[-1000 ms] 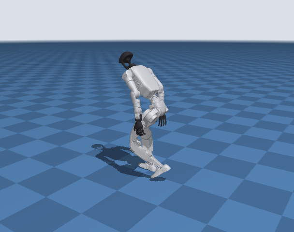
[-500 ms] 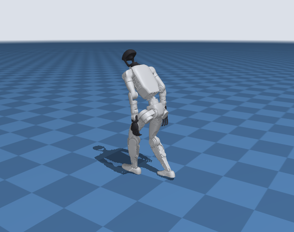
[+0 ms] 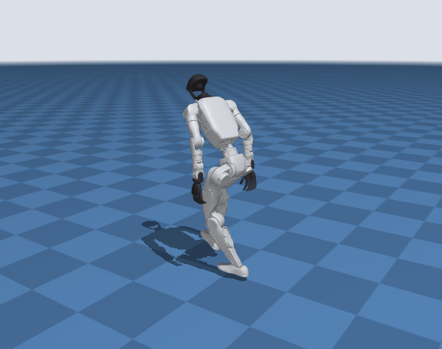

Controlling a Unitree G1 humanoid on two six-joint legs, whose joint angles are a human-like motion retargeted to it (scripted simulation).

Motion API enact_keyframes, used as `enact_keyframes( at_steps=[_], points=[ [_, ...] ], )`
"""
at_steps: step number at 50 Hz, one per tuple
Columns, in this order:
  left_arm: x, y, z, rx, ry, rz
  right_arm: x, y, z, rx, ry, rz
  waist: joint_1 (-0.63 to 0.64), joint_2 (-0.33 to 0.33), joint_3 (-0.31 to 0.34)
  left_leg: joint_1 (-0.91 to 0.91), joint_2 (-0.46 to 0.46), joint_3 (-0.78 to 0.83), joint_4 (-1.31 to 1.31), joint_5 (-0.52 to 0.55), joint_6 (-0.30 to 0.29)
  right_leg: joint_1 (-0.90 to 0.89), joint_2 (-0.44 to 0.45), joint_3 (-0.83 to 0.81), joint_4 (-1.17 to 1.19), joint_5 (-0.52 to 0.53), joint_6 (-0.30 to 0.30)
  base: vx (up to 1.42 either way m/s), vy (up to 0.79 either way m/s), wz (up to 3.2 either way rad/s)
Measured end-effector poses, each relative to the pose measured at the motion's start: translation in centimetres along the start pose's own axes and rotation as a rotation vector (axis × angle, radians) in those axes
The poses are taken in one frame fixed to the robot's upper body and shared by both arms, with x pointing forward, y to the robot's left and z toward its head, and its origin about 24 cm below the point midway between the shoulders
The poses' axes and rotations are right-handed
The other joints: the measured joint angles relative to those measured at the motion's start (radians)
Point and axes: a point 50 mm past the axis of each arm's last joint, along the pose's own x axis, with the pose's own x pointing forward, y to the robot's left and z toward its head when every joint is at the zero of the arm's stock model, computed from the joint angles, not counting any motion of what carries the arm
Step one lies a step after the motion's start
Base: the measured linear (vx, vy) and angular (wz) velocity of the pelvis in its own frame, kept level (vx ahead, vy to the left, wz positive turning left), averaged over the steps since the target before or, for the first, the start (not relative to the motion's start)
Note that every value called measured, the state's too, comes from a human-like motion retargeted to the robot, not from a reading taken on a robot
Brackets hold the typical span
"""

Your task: Walk

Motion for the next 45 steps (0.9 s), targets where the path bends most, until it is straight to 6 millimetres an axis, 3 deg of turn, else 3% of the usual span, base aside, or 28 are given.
enact_keyframes(
  at_steps=[5, 9, 12, 16, 20, 23, 30, 33, 37, 40, 45],
  points=[
    [-0.1, 0.0, -0.8, -0.005, 0.032, -0.006, 0.1, -0.6, 0.7, 0.007, -0.024, -0.037, 0.006, 0.014, -0.019, 0.062, 0.049, -0.017, 0.112, 0.021, -0.059, 0.044, 0.024, -0.021, 0.071, 0.023, -0.055, 0.64, -0.20, -0.39],
    [-0.3, 0.0, -1.5, -0.030, 0.059, -0.006, 0.1, -1.1, 1.3, 0.011, -0.041, -0.060, 0.014, 0.028, -0.016, 0.040, 0.139, -0.028, 0.371, 0.196, -0.122, 0.079, 0.080, -0.005, 0.180, -0.046, -0.121, 0.58, -0.18, -0.61],
    [-0.4, 0.2, -1.7, -0.047, 0.061, -0.001, 0.1, -1.5, 1.8, 0.010, -0.059, -0.077, 0.026, 0.027, -0.012, -0.024, 0.224, -0.027, 0.589, 0.288, -0.116, 0.120, 0.125, 0.004, 0.231, -0.111, -0.161, 0.53, -0.14, -0.64],
    [-0.4, 0.9, -1.6, -0.056, 0.057, 0.016, 0.1, -2.3, 2.5, 0.016, -0.076, -0.104, 0.051, 0.007, -0.017, -0.140, 0.286, -0.034, 0.723, 0.266, -0.073, 0.197, 0.172, 0.020, 0.229, -0.183, -0.173, 0.51, -0.10, -0.68],
    [-0.5, 1.8, -1.8, -0.051, 0.064, 0.038, 0.1, -2.6, 2.8, 0.028, -0.082, -0.117, 0.079, -0.026, -0.025, -0.234, 0.272, -0.034, 0.604, 0.183, -0.056, 0.304, 0.206, 0.058, 0.179, -0.234, -0.154, 0.53, -0.06, -0.81],
    [-0.7, 2.4, -2.4, -0.038, 0.080, 0.051, 0.1, -2.6, 2.4, 0.033, -0.075, -0.115, 0.094, -0.048, -0.039, -0.267, 0.235, -0.031, 0.389, 0.171, -0.080, 0.388, 0.218, 0.092, 0.141, -0.267, -0.139, 0.56, -0.01, -0.81],
    [-0.9, 4.2, -3.3, 0.026, 0.112, 0.077, 0.0, -2.3, 1.1, 0.022, -0.033, -0.093, 0.090, -0.093, -0.080, -0.240, 0.118, -0.054, -0.169, 0.340, -0.168, 0.545, 0.228, 0.155, 0.107, -0.340, -0.111, 0.56, 0.06, -0.64],
    [-1.1, 5.0, -3.8, 0.046, 0.132, 0.094, -0.2, -2.0, 0.1, 0.024, -0.004, -0.086, 0.081, -0.109, -0.110, -0.255, 0.108, -0.058, -0.171, 0.361, -0.167, 0.564, 0.236, 0.186, 0.183, -0.397, -0.104, 0.56, 0.13, -0.74],
    [-1.0, 6.0, -3.3, 0.064, 0.136, 0.125, -0.2, -1.6, -0.6, 0.032, 0.022, -0.082, 0.078, -0.147, -0.124, -0.248, 0.117, -0.033, -0.033, 0.327, -0.120, 0.579, 0.181, 0.157, 0.344, -0.427, -0.093, 0.55, 0.14, -0.91],
    [-0.7, 6.4, -2.2, 0.071, 0.111, 0.131, -0.2, -1.4, -0.8, 0.033, 0.030, -0.071, 0.062, -0.168, -0.127, -0.225, 0.110, -0.013, 0.065, 0.238, -0.070, 0.543, 0.110, 0.144, 0.549, -0.334, -0.066, 0.53, 0.14, -0.64],
    [0.2, 6.0, 1.9, 0.076, -0.005, 0.125, 0.0, -1.7, 0.5, 0.035, -0.013, -0.063, 0.018, -0.161, -0.127, -0.099, 0.090, 0.028, 0.025, 0.167, -0.031, 0.410, -0.027, 0.110, 0.799, -0.233, -0.092, 0.51, 0.14, -0.52]
  ],
)
